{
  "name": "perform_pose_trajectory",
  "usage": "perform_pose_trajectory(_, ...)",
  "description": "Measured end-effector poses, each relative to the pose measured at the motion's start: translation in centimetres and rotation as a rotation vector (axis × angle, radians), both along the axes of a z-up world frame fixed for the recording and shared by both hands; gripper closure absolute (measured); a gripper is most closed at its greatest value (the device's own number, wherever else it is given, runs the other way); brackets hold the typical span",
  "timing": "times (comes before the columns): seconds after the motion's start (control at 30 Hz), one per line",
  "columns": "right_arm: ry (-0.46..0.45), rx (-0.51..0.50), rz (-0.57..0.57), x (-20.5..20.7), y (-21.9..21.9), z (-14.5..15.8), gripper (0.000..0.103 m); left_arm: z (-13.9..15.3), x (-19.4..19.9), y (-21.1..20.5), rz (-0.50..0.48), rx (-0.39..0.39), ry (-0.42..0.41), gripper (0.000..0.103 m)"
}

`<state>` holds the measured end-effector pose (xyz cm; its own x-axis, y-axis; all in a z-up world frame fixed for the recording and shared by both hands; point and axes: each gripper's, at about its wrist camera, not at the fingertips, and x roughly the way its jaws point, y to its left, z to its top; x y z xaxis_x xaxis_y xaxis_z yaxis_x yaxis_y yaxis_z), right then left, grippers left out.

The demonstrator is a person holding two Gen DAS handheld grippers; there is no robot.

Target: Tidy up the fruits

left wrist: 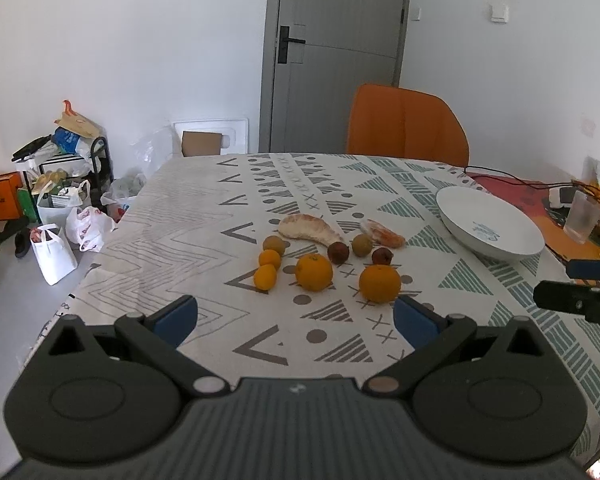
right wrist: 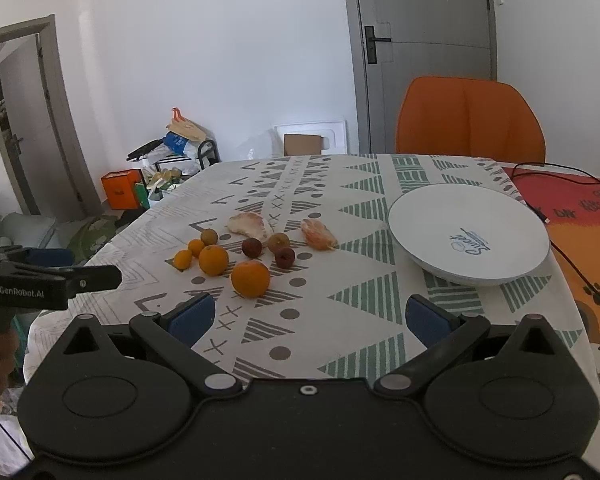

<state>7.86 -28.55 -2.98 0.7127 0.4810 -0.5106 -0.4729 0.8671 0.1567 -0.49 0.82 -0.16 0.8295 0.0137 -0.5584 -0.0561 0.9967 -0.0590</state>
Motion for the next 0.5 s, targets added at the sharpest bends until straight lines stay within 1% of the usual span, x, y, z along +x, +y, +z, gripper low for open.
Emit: perform_pose_trajectory(0.5, -0.003, -0.003, -0.007, 0.15, 0.13, -0.10, 0.000, 0.03, -0.20, -0.10, -0.003, 0.003, 0.000, 0.000)
